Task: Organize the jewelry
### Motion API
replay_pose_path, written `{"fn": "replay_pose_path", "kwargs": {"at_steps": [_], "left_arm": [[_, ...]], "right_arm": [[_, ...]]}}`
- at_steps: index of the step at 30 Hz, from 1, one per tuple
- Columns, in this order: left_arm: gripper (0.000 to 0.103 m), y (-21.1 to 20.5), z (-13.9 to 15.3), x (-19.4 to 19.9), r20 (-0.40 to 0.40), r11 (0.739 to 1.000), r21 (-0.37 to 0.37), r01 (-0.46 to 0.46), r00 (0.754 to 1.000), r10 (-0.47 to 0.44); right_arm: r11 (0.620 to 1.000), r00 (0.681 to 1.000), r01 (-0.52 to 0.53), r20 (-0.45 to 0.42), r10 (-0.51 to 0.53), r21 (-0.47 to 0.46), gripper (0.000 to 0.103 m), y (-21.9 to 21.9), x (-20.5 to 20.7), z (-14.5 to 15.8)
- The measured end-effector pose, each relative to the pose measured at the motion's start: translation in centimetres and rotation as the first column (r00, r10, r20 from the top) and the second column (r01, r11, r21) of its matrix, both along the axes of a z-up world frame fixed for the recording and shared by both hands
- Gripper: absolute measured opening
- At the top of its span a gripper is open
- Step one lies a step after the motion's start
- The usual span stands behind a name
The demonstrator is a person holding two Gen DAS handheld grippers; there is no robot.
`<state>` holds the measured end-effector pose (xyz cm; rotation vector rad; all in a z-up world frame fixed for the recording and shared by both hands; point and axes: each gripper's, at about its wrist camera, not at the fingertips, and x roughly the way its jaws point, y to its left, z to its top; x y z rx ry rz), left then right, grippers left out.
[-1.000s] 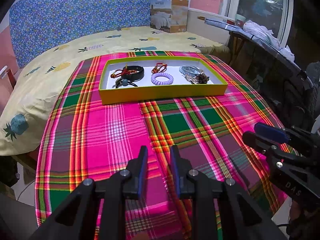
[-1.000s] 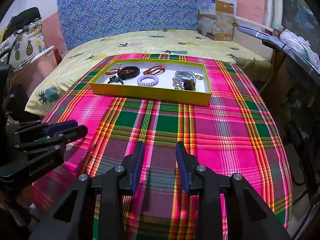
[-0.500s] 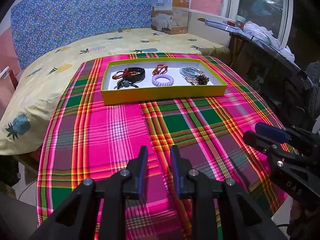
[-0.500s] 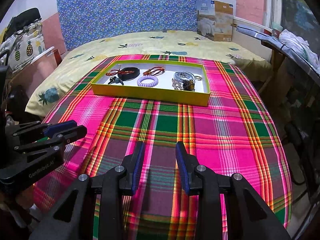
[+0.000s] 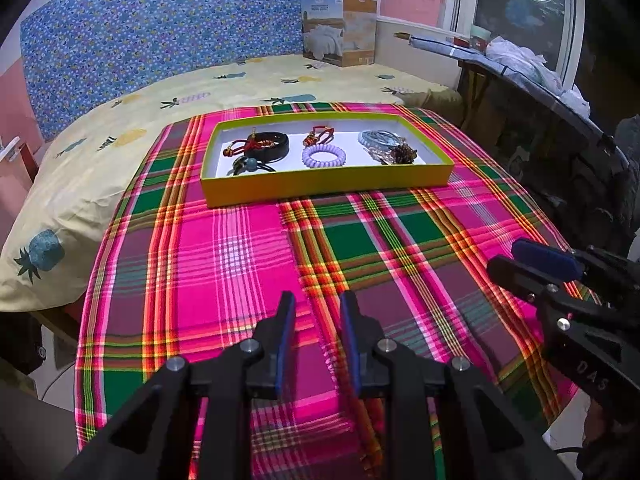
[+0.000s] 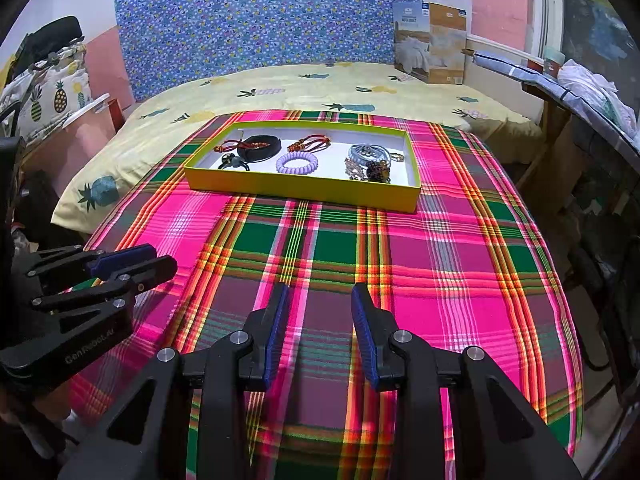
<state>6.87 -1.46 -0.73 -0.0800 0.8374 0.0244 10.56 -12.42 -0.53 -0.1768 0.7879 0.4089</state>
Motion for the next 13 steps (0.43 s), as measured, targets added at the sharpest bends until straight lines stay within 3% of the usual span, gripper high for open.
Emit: {"fn": "replay_pose_path", "kwargs": {"at_steps": [13], "left_arm": [[0.024,-0.07,-0.21,-0.03,-0.012,1.0,-0.009,0.001,1.0,-0.001]], "right_arm": [[1.0,1.0,0.0,0.002,0.0,0.002,0.033,0.07,-0.14,0.1]]}}
